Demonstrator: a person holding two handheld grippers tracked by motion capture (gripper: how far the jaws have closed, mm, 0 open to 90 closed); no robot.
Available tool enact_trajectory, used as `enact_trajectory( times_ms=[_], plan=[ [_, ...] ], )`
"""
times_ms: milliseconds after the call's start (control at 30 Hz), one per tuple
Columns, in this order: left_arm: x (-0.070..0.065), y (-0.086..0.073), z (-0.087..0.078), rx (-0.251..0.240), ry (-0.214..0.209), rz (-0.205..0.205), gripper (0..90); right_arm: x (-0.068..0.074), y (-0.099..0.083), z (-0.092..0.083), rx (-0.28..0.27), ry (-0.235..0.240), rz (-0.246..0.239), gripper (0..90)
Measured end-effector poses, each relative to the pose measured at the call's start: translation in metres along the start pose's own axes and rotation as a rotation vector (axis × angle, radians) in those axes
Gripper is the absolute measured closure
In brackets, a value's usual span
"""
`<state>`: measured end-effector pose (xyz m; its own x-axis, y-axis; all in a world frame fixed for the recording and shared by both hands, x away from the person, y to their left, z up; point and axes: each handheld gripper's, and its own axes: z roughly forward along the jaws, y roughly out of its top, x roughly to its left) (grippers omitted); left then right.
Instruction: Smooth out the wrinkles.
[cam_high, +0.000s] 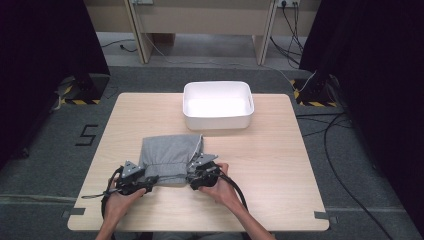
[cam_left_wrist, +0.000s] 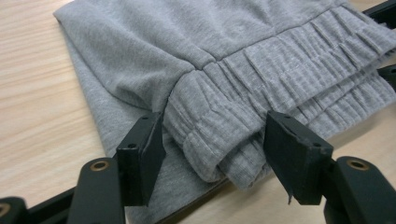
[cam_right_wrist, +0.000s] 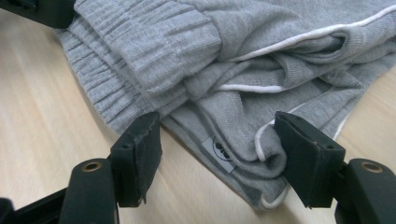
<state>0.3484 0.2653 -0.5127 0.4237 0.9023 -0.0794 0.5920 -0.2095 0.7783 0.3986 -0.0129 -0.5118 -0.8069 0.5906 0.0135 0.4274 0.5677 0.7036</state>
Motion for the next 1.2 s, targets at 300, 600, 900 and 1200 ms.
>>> enact_trajectory(
  times_ms=[300,600,900,1200],
  plan=[
    [0.018,0.004,0.001,0.003,0.040,-0.024,36.8,0.002,0.018,0.017,0.013,0.003,-0.017,33.8],
    [0.031,0.004,0.001,-0.002,0.056,-0.050,36.7,0.002,0.029,0.028,0.017,0.009,-0.018,33.8],
    [0.027,0.004,-0.006,-0.036,0.064,-0.049,34.3,-0.004,0.032,0.026,-0.001,0.037,0.012,33.5],
    [0.005,0.010,-0.025,-0.114,0.030,-0.049,30.2,-0.018,0.036,-0.007,-0.078,0.015,0.029,33.3]
  ],
)
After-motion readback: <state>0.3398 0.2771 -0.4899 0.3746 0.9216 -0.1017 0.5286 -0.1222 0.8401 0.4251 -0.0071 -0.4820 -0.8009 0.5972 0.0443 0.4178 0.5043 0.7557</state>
